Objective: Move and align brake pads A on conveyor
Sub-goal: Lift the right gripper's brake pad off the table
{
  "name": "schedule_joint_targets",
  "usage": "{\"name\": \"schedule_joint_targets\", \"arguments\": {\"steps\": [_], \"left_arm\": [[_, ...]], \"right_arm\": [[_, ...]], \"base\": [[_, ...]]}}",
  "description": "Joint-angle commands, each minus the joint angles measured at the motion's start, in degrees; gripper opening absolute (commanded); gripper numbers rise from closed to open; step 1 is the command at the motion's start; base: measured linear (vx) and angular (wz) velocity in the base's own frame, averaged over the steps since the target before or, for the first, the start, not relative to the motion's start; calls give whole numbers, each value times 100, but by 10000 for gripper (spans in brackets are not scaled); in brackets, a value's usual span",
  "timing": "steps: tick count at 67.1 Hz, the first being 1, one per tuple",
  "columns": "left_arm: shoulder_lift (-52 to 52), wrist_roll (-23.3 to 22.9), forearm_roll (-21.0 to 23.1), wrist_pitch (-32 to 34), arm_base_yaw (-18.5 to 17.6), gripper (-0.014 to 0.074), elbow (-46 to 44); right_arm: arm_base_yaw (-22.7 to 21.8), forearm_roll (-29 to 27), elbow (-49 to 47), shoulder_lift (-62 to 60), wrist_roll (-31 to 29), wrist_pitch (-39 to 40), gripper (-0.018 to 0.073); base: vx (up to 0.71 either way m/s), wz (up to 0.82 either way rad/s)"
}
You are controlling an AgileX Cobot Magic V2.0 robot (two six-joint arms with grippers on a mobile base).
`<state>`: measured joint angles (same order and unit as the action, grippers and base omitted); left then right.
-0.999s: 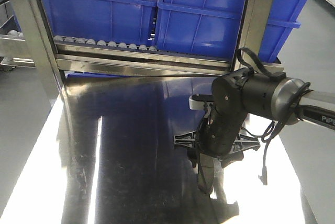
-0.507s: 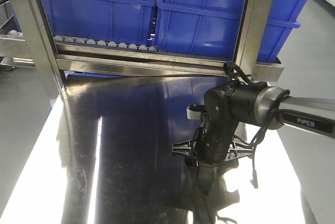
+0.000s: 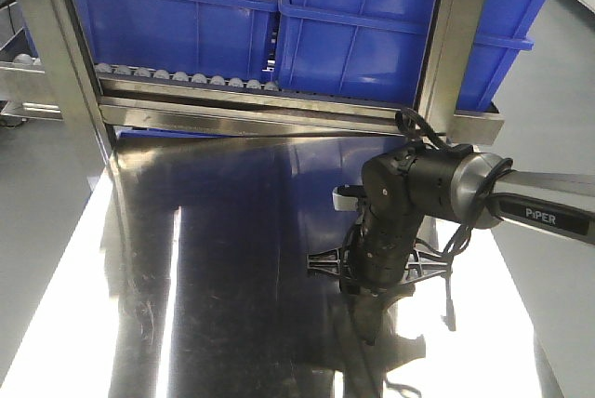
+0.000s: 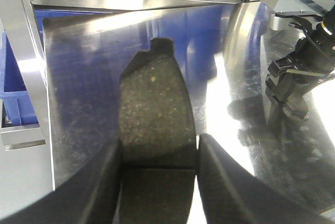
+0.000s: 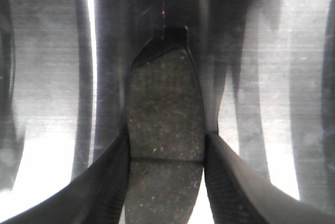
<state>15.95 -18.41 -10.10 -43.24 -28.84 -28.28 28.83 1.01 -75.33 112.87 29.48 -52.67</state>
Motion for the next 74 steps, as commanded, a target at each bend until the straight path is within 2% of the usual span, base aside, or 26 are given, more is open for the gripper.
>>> {"name": "schedule_joint_targets", "arguments": {"steps": [1, 47, 74], "left_arm": [[43, -50, -32, 491, -28, -6, -165], [43, -50, -32, 491, -28, -6, -165], [43, -50, -32, 491, -28, -6, -165]], "right_arm": [[-20, 187, -123, -496, -27, 192, -15], [-20, 1994, -98, -3138, -84, 392, -4], [-20, 1989, 4, -4873, -671, 447, -4]], "base": [[0, 0], [0, 0], [0, 0]]}}
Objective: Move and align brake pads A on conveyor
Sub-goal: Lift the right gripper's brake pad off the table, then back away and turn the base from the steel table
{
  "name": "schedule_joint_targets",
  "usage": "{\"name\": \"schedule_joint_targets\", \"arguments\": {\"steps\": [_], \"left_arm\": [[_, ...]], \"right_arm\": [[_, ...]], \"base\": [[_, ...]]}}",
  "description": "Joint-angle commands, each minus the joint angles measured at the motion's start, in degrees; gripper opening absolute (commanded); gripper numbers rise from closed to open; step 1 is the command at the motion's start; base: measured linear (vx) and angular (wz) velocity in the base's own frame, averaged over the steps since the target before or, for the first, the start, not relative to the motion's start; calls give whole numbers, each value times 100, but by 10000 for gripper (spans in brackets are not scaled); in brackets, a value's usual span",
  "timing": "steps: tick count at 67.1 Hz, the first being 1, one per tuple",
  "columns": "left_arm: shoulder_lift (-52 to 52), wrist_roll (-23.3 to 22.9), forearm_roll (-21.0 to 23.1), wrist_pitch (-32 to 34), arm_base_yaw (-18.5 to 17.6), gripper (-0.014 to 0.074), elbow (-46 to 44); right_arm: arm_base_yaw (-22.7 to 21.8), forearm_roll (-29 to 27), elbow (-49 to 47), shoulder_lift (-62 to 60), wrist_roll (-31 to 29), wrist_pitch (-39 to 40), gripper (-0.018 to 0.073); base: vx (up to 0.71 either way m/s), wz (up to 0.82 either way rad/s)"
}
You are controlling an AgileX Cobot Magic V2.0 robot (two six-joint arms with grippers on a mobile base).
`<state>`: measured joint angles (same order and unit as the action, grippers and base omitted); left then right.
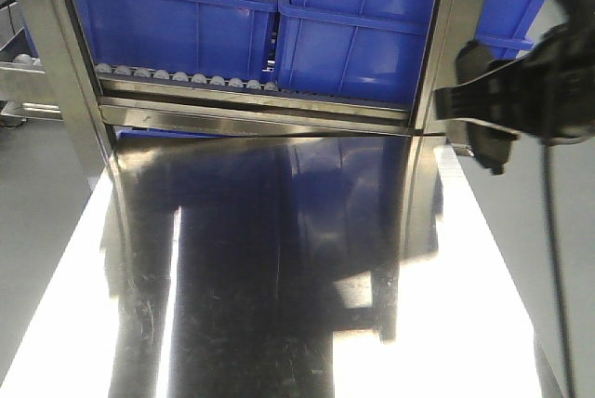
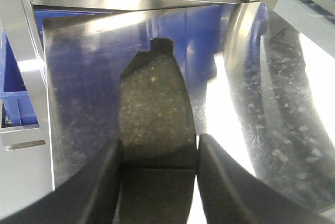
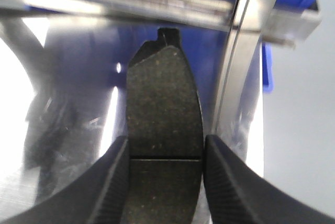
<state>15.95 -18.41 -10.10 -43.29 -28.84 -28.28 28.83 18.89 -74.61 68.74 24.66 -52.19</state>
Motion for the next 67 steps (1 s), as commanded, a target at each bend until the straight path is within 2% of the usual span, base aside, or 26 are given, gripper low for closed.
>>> {"name": "schedule_joint_targets", "arguments": {"steps": [1, 24, 35, 45, 54, 67], "left_arm": [[43, -50, -32, 496, -28, -6, -165], [43, -50, -32, 496, -28, -6, -165], [43, -50, -32, 496, -28, -6, -165], [43, -50, -32, 496, -28, -6, -165], [43, -50, -32, 496, -28, -6, -165], [43, -50, -32, 496, -28, -6, -165]], "right_arm": [[-20, 206, -16, -531, -197, 463, -4], [-20, 254, 2364, -2940, -196, 1902, -4], [-20, 430, 3281, -3995, -225, 2145, -4], [-20, 513, 3907, -4722, -232, 2224, -4], [-20, 522, 4357, -5305, -232, 2628, -4], [-20, 569, 4563, -5681, -226, 2776, -4]], "base": [[0, 0], [0, 0], [0, 0], [0, 0], [0, 0], [0, 0]]}}
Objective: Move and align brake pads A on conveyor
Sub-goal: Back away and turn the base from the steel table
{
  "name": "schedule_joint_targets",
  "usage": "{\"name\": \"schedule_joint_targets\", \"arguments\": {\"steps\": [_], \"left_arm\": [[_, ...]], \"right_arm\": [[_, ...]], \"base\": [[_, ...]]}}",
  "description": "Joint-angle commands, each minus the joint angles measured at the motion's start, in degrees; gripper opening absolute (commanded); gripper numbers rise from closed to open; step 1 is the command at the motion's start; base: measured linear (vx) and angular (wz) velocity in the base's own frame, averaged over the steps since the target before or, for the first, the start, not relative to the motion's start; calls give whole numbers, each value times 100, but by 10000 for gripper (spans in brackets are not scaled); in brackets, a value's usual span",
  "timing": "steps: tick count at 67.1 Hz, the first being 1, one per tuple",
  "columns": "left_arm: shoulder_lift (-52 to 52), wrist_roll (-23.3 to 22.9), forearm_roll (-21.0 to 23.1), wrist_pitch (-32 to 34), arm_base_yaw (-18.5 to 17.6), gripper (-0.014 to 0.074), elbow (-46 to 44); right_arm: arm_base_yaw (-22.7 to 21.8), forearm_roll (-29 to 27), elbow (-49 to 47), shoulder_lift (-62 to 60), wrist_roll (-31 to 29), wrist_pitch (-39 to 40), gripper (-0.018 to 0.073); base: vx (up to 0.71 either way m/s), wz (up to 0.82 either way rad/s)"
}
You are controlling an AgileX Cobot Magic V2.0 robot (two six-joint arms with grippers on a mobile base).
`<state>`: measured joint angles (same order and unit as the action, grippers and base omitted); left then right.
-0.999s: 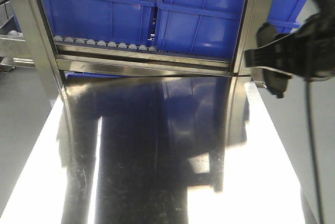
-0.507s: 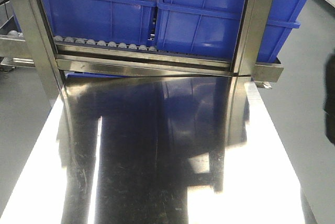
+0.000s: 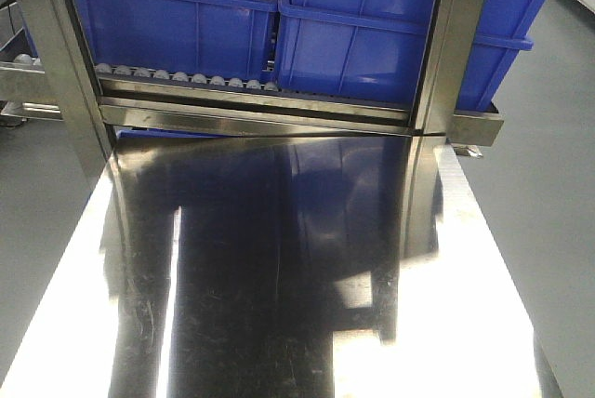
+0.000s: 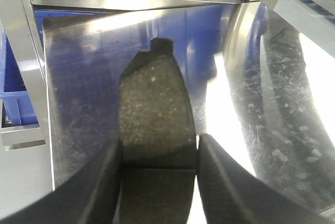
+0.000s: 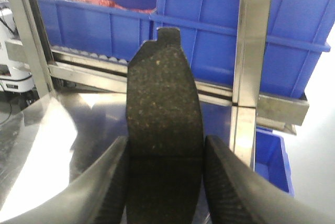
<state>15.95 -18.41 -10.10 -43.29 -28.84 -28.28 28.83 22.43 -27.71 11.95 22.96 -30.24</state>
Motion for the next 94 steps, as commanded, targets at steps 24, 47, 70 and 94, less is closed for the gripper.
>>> {"name": "schedule_joint_targets", "arguments": {"steps": [24, 47, 70, 94], "left_arm": [[43, -50, -32, 496, -28, -6, -165], [43, -50, -32, 496, -28, -6, -165], [43, -50, -44, 496, -28, -6, -165], [43, -50, -44, 496, -28, -6, -165]], "right_arm": [[-20, 211, -127, -2, -57, 521, -4], [-20, 211, -127, -2, -57, 526, -4], [-20, 211, -127, -2, -57, 526, -4], [-20, 211, -127, -2, -57, 526, -4]], "base": [[0, 0], [-1, 4], [-8, 37], [-13, 58]]}}
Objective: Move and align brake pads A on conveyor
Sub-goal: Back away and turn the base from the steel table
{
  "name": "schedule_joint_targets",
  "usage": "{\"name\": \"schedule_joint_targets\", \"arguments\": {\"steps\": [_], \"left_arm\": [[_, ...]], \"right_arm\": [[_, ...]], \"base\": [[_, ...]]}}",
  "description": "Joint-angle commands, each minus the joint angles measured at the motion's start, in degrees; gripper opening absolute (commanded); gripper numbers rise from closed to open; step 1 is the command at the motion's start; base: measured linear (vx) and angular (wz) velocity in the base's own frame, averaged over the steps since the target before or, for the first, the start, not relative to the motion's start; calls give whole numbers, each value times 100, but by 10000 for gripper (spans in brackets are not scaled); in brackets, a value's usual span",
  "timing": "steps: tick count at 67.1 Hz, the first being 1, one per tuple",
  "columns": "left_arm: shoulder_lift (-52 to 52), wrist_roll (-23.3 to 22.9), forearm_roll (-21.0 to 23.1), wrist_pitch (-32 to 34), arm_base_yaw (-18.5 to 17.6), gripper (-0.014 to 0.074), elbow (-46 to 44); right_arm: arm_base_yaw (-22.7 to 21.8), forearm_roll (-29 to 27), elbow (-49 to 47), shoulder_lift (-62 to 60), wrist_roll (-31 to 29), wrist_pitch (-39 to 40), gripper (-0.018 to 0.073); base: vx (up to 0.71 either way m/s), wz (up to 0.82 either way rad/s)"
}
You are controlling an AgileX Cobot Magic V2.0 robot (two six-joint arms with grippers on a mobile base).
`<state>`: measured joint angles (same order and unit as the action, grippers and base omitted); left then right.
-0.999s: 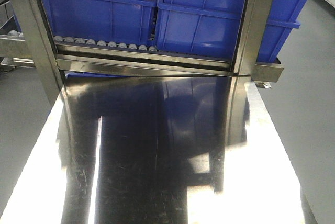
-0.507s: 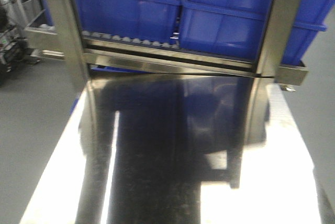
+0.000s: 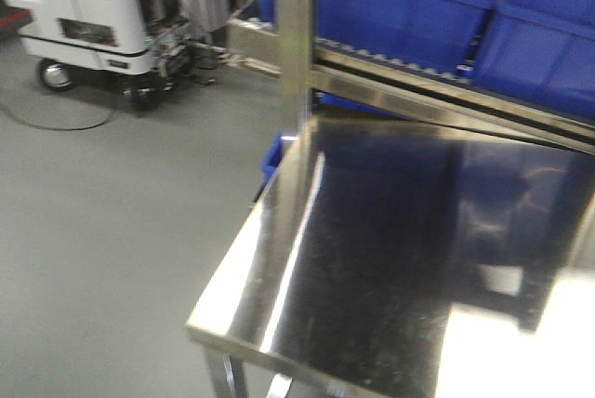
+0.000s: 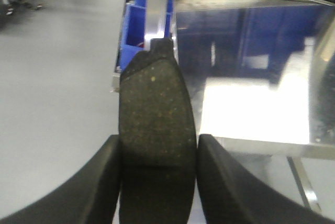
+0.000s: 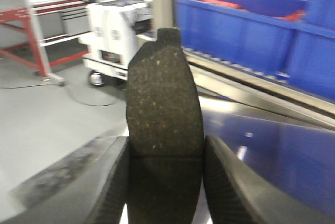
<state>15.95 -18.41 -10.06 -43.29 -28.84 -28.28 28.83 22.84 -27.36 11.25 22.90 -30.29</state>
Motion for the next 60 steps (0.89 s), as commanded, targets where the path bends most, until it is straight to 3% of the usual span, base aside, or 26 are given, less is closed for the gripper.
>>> {"name": "schedule_joint_targets", "arguments": {"steps": [1, 60], "left_arm": [[43, -50, -49, 496, -28, -6, -165], [43, -50, -44, 496, -28, -6, -165]], "right_arm": [[-20, 170, -163, 68, -51, 531, -4], [-20, 170, -163, 68, -51, 525, -4]], "base": [[-15, 59], [-19, 81]]}}
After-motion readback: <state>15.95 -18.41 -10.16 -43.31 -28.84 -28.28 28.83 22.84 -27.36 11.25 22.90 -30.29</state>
